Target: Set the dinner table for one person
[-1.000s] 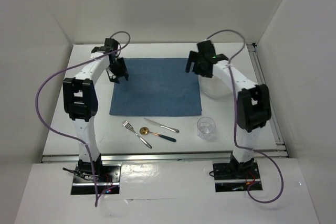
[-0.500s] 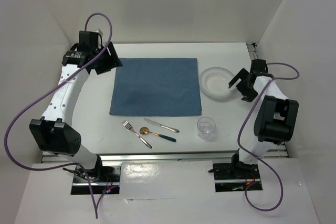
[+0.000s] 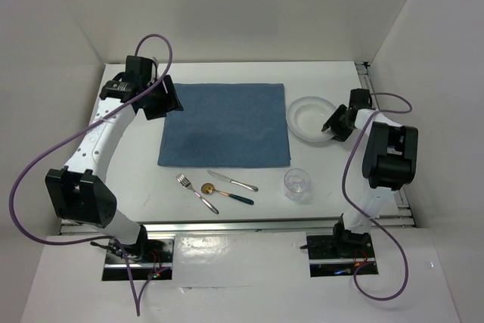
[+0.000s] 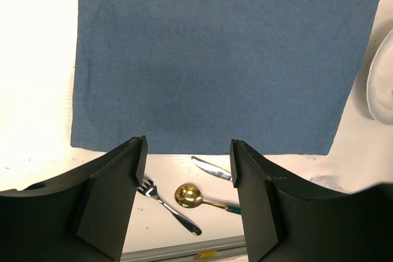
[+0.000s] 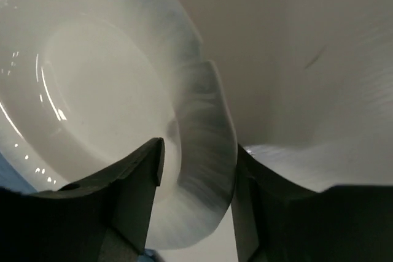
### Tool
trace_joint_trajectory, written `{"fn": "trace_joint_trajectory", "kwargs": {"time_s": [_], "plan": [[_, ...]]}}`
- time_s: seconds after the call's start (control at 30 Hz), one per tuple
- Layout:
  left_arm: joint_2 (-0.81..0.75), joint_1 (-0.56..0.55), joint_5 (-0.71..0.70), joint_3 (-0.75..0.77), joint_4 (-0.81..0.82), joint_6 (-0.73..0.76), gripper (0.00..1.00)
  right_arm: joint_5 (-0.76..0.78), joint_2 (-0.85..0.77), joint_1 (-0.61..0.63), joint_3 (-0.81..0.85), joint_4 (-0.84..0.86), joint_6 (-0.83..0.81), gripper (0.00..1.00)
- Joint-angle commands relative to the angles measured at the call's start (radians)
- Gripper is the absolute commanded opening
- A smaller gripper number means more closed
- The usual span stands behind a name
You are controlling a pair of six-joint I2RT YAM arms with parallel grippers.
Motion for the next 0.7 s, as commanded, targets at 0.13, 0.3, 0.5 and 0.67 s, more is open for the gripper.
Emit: {"fn": "trace_joint_trajectory", "kwargs": {"time_s": [0.13,0.3,0.5,0.67], "plan": [[-0.048,0.0,0.01,0.033,-0.018,0.012,0.7,0.158,-0.051,0.078,0.017,0.005,0.068,0.03],[-0.067,0.0,0.021,0.126,-0.049,0.032,0.7,0.216,-0.289,0.097,0.035,-0.017,0.091,0.0],[-0.087,0.0,0.012,0.123,-0.049,0.021,0.7,0.126,-0.255,0.263,0.228,-0.088,0.035,0.0],[-0.105,0.0,0.012,0.08,-0.049,0.003,0.7,0.081,-0.18,0.416,0.264,-0.021,0.086,0.0]]}}
